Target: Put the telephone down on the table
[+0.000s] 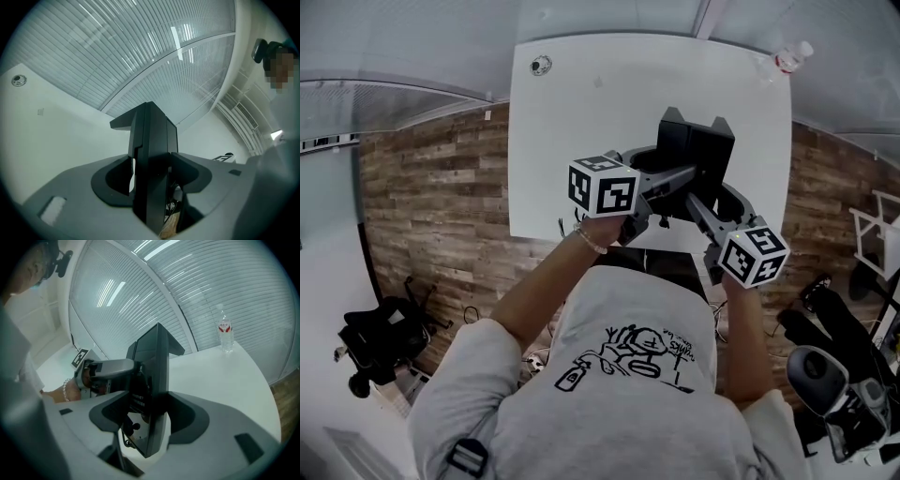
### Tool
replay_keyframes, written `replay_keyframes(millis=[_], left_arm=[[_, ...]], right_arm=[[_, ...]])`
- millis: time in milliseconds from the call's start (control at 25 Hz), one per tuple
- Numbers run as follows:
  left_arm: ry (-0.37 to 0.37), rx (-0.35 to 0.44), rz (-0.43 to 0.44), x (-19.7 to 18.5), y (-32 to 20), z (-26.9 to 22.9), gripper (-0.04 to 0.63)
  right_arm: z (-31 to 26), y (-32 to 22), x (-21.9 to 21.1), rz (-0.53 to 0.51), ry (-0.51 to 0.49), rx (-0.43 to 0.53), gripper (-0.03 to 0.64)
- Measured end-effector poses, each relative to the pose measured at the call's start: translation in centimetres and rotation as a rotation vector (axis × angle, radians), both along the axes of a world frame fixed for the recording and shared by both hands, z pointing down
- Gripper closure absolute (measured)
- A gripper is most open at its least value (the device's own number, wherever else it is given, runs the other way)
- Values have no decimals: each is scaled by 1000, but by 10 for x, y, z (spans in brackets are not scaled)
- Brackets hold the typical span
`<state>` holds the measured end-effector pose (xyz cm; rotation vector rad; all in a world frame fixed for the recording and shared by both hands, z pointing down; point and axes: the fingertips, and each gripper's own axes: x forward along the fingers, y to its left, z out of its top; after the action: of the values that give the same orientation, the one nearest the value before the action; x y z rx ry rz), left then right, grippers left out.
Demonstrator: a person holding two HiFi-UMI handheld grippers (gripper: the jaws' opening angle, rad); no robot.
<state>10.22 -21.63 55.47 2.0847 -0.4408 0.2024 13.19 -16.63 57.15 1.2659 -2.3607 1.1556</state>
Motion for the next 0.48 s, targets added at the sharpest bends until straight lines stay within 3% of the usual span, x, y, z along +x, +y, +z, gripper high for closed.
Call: replay_keyframes(millis=[480], left_arm=[[-4,-22,0,11,-26,58,342]], right_arm=[[57,-26,10,8,12,-44,381]])
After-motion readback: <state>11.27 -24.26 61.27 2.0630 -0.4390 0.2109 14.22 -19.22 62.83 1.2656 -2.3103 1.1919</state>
